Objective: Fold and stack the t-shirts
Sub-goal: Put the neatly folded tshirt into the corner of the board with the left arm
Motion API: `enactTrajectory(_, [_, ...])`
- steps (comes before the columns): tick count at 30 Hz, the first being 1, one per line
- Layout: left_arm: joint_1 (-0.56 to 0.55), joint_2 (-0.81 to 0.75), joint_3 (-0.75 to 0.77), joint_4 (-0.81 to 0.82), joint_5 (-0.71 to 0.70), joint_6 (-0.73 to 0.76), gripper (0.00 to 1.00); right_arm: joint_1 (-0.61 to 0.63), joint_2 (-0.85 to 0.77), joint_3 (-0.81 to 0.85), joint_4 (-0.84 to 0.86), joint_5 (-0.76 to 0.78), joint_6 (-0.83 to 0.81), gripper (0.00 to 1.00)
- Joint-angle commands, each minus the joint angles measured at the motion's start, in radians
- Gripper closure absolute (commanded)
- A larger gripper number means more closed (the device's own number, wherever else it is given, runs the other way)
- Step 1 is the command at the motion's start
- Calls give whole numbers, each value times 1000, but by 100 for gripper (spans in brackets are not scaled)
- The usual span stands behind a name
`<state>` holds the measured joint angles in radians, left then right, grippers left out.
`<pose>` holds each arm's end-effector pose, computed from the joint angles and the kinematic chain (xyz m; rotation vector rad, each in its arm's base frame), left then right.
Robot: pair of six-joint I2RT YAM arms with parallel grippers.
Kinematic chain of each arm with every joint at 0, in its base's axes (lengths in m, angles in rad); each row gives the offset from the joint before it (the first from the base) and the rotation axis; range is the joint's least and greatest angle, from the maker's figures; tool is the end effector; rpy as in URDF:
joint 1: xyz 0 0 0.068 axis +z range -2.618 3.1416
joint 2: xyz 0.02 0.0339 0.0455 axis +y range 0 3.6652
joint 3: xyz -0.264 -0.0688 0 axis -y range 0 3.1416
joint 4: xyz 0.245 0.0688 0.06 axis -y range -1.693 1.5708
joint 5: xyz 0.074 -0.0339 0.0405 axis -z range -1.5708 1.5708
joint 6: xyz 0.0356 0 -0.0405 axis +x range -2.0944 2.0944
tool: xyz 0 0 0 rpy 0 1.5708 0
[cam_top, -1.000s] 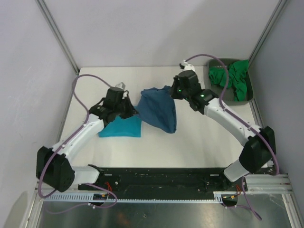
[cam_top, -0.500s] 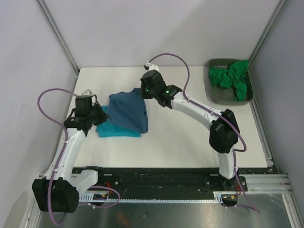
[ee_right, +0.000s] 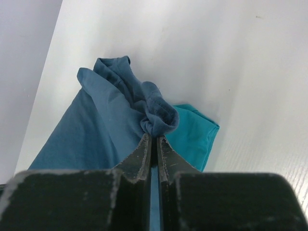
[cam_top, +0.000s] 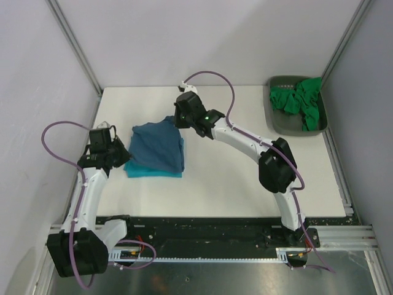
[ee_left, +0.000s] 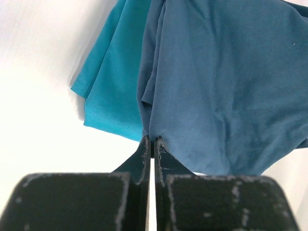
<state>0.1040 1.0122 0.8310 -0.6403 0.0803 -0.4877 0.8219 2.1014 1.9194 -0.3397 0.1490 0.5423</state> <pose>0.2056 0.0186 0.2721 -0.6653 2.3131 -0.2753 0.3443 0.3627 0.3014 -0.2082 2.1472 0.6613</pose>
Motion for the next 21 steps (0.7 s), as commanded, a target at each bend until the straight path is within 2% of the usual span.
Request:
enactTrajectory(1, [21, -4, 0, 17, -26, 29, 100, 2, 26, 84, 31, 1, -2, 100])
enactTrajectory(21, [41, 39, -3, 25, -61, 36, 100, -16, 107, 126, 18, -33, 11, 100])
